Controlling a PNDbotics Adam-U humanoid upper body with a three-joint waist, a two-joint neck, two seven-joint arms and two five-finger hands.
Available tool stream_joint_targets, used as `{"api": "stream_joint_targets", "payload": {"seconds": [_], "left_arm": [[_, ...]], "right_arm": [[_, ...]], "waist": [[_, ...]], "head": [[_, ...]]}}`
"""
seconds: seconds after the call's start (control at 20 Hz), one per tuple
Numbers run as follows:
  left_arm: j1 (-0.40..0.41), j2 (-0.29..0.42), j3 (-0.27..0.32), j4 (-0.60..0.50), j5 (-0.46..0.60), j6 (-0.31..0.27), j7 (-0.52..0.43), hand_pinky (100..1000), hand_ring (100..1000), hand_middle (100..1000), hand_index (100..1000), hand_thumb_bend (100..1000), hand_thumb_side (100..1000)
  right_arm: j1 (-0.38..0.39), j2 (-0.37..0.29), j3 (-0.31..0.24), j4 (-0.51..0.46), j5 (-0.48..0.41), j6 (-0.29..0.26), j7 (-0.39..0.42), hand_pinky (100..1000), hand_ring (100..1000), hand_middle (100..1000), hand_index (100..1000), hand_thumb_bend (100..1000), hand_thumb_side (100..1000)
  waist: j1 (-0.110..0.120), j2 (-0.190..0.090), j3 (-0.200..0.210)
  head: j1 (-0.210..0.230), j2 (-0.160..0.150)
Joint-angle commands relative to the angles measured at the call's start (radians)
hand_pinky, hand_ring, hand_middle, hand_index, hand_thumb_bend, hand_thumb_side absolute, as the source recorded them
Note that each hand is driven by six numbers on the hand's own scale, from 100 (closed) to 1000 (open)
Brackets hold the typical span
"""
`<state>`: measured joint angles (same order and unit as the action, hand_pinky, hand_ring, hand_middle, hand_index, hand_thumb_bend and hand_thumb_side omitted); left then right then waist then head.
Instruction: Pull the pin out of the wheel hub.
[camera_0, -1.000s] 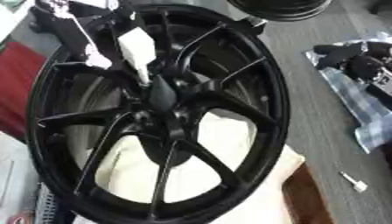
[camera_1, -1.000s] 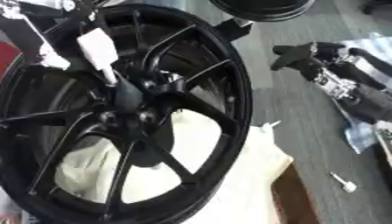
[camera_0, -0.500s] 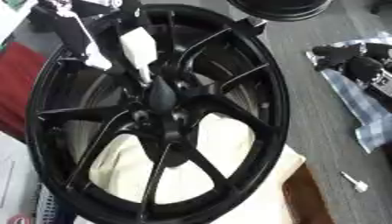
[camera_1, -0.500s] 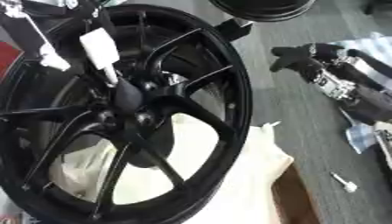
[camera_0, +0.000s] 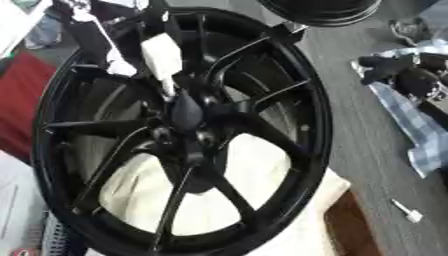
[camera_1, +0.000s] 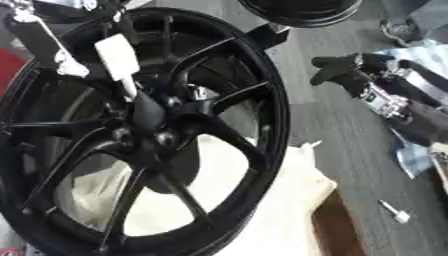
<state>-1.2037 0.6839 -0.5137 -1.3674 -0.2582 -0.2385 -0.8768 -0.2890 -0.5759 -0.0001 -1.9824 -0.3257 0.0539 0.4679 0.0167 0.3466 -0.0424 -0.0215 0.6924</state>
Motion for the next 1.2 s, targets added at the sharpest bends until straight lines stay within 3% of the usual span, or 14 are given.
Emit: {"api": "stream_joint_targets", "payload": {"seconds": [0.05, 0.9, 1.1, 1.2], "left_arm": [[-0.026, 0.012, 0.011, -0.015, 0.020, -0.027, -0.030, 902, 817, 730, 834, 288, 121], [-0.026, 0.001, -0.011, 0.003, 0.020, -0.027, -0.030, 862, 714, 549, 679, 196, 145], [-0.029, -0.001, -0.005, 0.003, 0.048, -0.017, -0.030, 837, 635, 467, 582, 140, 147], [-0.031, 0.000, 0.004, 0.003, 0.049, -0.003, -0.030, 794, 549, 396, 507, 116, 154]], "right_arm": [[-0.004, -0.012, -0.011, -0.018, 0.005, 0.001, 0.002, 1000, 1000, 681, 728, 100, 618], [-0.006, -0.009, -0.012, -0.018, 0.006, 0.011, -0.002, 1000, 1000, 680, 729, 100, 621], [-0.006, -0.007, -0.012, -0.018, 0.006, 0.013, -0.002, 1000, 1000, 680, 729, 100, 622], [-0.005, -0.007, -0.012, -0.018, 0.006, 0.014, -0.001, 1000, 1000, 680, 728, 100, 623]], "waist": [[0.000, -0.017, -0.002], [0.000, -0.017, -0.004], [0.000, -0.017, -0.003], [0.000, -0.017, -0.003]], "head": [[0.000, -0.012], [0.005, -0.014], [0.004, -0.015], [0.003, -0.015]]}}
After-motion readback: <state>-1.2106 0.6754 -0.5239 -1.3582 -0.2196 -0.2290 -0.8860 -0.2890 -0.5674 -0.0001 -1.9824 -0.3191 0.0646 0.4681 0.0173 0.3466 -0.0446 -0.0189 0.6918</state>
